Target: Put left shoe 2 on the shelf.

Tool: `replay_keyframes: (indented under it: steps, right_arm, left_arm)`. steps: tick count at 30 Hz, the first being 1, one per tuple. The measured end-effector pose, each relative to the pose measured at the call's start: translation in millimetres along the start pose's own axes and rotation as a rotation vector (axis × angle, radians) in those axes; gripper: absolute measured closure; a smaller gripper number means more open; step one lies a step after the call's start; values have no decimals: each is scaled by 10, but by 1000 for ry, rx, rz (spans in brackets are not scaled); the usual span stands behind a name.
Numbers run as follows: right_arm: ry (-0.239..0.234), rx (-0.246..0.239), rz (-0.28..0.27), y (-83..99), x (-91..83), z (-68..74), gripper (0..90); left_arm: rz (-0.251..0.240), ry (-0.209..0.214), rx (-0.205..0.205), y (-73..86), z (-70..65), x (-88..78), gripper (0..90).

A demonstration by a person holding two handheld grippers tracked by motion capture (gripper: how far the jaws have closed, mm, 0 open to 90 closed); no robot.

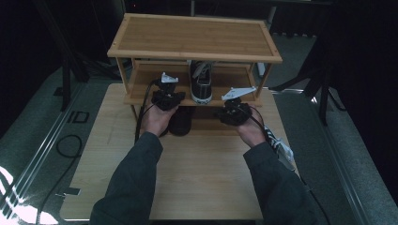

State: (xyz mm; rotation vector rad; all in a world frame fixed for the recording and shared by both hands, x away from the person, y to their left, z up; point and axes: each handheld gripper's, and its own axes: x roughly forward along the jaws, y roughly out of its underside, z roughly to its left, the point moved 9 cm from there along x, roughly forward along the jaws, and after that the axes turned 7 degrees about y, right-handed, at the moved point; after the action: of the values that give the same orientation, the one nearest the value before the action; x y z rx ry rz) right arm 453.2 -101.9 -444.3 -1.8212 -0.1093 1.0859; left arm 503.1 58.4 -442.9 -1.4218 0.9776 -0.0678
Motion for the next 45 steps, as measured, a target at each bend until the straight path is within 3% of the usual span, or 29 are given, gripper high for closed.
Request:
replay_keyframes:
  steps: [3, 5, 9, 16, 17, 22, 24, 35, 37, 45]
  right_arm:
    - [-13, 12, 6, 53, -54, -38, 767]
    - [-40, 53, 12, 135, -154, -108, 740]
    - [-31, 56, 23, 211, -219, -178, 711]
    - [0, 60, 45, 386, -335, -326, 692]
    - [21, 66, 57, 490, -404, -393, 676]
    - [56, 64, 83, 658, -479, -466, 671]
    - [71, 79, 94, 776, -537, -546, 655]
    - [127, 113, 131, 1066, -729, -779, 648]
    - [153, 118, 134, 1195, -836, -845, 658]
    - [166, 148, 149, 1445, -925, -903, 671]
  left_arm:
    - [-1, 1, 0, 0, 0, 0, 900]
    - [-3, 4, -4, 0, 1, 1, 900]
    - [-4, 4, -5, 0, 1, 1, 900]
    - [-6, 8, -9, -2, 4, 2, 898]
    - [-6, 6, -13, -3, 3, 2, 897]
    - [-6, 5, -13, -3, 2, 1, 896]
    - [-5, 3, -13, -2, 1, 1, 896]
    - [-4, 6, -16, -4, 0, 1, 890]
    - [-2, 4, -15, -4, 0, 0, 890]
    - [-1, 3, -15, -4, -1, 0, 890]
